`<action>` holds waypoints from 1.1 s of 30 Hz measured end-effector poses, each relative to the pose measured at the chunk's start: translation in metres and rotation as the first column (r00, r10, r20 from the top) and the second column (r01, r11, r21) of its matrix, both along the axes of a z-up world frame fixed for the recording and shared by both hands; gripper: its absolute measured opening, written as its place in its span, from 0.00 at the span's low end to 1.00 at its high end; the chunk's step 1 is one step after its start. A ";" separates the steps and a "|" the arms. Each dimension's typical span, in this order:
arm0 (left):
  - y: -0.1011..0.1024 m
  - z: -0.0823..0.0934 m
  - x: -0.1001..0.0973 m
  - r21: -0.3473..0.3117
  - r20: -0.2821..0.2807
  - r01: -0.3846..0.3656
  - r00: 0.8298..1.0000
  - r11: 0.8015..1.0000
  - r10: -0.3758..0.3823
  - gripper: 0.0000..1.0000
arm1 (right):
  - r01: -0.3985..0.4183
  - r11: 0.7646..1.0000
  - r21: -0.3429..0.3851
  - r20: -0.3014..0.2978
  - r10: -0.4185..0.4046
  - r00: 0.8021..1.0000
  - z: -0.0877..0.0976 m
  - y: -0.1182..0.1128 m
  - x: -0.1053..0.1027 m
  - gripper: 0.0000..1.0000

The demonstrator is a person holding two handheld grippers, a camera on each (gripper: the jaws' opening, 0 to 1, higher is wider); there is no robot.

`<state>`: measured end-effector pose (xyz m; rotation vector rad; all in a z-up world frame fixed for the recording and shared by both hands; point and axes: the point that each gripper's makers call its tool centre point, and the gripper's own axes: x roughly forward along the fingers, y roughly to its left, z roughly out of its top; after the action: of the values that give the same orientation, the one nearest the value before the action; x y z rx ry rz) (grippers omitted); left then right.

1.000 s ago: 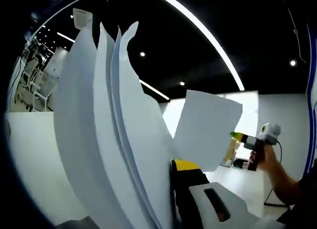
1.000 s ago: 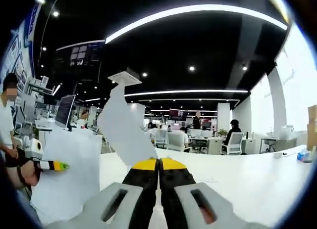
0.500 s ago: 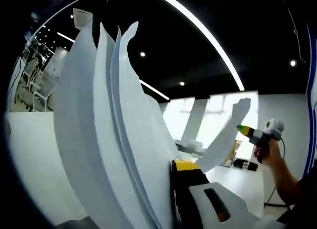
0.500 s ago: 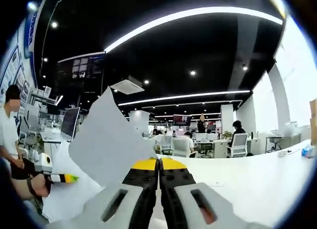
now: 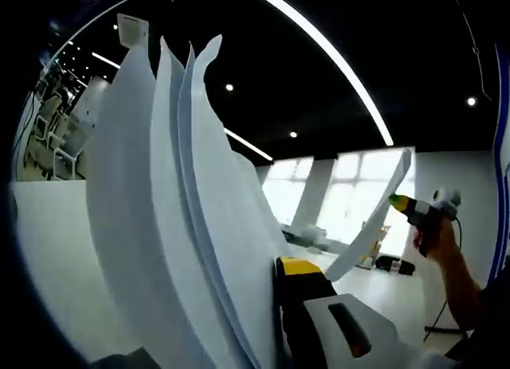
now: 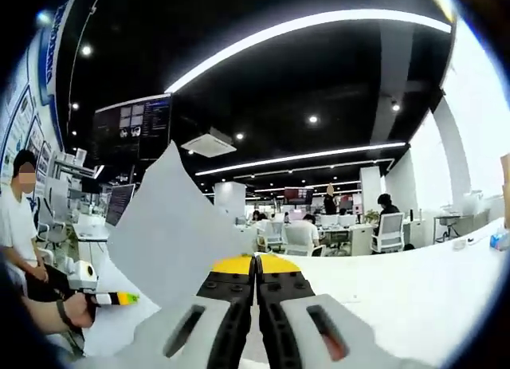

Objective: Organize the stack of printing papers by aligning and flattening the scattered papers on the table

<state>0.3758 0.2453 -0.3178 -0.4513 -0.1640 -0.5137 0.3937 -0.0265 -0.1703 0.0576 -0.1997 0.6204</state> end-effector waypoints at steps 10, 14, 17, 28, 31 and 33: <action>0.001 0.000 0.002 0.003 -0.001 -0.001 1.000 1.000 0.001 0.08 | -0.046 0.999 0.008 -0.019 0.046 0.999 0.005 0.005 -0.009 0.00; 0.001 0.000 0.003 0.002 -0.002 0.000 1.000 1.000 0.000 0.08 | -0.075 0.997 0.000 -0.034 0.075 0.997 0.005 0.011 -0.013 0.00; 0.003 0.000 0.004 0.001 -0.001 0.000 1.000 1.000 0.000 0.08 | -0.090 0.996 -0.002 -0.041 0.090 0.995 0.006 0.015 -0.016 0.00; 0.000 0.000 0.002 0.000 0.000 0.001 1.000 1.000 -0.001 0.08 | -0.162 0.987 0.001 -0.049 0.161 0.986 0.016 0.027 -0.037 0.00; -0.001 0.000 0.002 0.000 0.001 0.001 1.000 1.000 -0.001 0.08 | -0.173 0.985 0.005 -0.043 0.173 0.984 0.020 0.027 -0.041 0.00; -0.001 0.000 0.002 0.000 0.001 0.000 1.000 1.000 0.000 0.08 | -0.184 0.983 0.010 -0.043 0.184 0.982 0.023 0.027 -0.045 0.00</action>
<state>0.3776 0.2443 -0.3181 -0.4514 -0.1648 -0.5142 0.3487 0.0009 -0.1469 0.0956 -0.1552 0.8019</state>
